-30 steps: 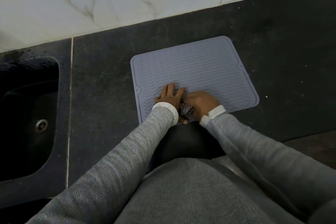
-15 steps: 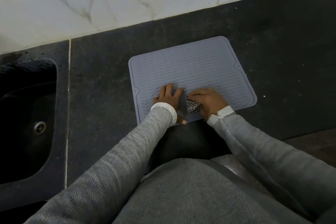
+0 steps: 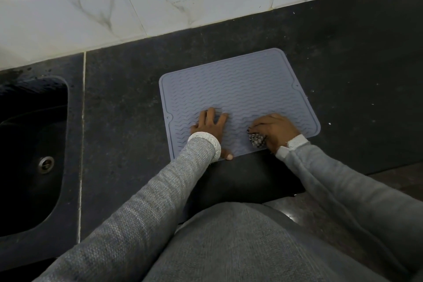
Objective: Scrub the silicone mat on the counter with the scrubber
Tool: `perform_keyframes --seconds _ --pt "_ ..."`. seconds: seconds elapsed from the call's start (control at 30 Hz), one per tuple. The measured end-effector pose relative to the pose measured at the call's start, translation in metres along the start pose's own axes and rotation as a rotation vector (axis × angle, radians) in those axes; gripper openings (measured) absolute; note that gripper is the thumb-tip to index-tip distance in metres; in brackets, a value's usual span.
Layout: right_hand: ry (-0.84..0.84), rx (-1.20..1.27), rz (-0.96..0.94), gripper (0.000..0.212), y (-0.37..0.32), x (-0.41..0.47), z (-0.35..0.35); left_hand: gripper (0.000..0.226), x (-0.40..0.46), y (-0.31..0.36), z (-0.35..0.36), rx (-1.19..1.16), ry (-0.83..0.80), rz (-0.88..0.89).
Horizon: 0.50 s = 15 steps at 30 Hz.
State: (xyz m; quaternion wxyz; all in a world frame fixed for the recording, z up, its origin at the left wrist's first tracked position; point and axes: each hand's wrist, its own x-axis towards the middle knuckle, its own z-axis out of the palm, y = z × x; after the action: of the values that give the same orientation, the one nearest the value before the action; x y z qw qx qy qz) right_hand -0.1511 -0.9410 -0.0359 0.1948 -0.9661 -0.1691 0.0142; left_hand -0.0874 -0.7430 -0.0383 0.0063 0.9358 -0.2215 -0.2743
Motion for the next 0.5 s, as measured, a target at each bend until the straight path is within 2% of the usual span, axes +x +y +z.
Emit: perform_keyframes --seconds 0.1,0.2,0.23,0.3,0.37,0.43,0.5 --pt "0.029 -0.001 -0.075 0.039 -0.025 0.022 0.01 0.121 0.001 0.002 0.001 0.01 0.015 -0.017" --pt "-0.196 -0.092 0.031 0.046 -0.034 0.034 0.03 0.12 0.0 0.003 0.004 0.017 0.052 -0.017" --pt "-0.19 -0.097 0.052 0.044 -0.03 0.032 0.031 0.12 -0.001 0.002 0.004 0.015 0.058 -0.014" --pt "-0.074 -0.045 0.094 0.038 -0.01 0.021 0.024 0.12 -0.001 0.001 0.004 0.003 0.051 -0.007" --pt "0.0 -0.025 0.165 0.04 0.015 0.007 0.014 0.12 -0.001 -0.001 0.002 -0.013 0.037 0.001" --pt "0.007 -0.002 0.22 0.044 0.031 0.001 0.007 0.119 -0.002 0.0 0.0 -0.019 0.027 0.003" --pt "0.033 0.028 0.227 0.038 0.03 0.004 0.002 0.118 -0.002 0.001 -0.001 -0.012 0.023 -0.002"
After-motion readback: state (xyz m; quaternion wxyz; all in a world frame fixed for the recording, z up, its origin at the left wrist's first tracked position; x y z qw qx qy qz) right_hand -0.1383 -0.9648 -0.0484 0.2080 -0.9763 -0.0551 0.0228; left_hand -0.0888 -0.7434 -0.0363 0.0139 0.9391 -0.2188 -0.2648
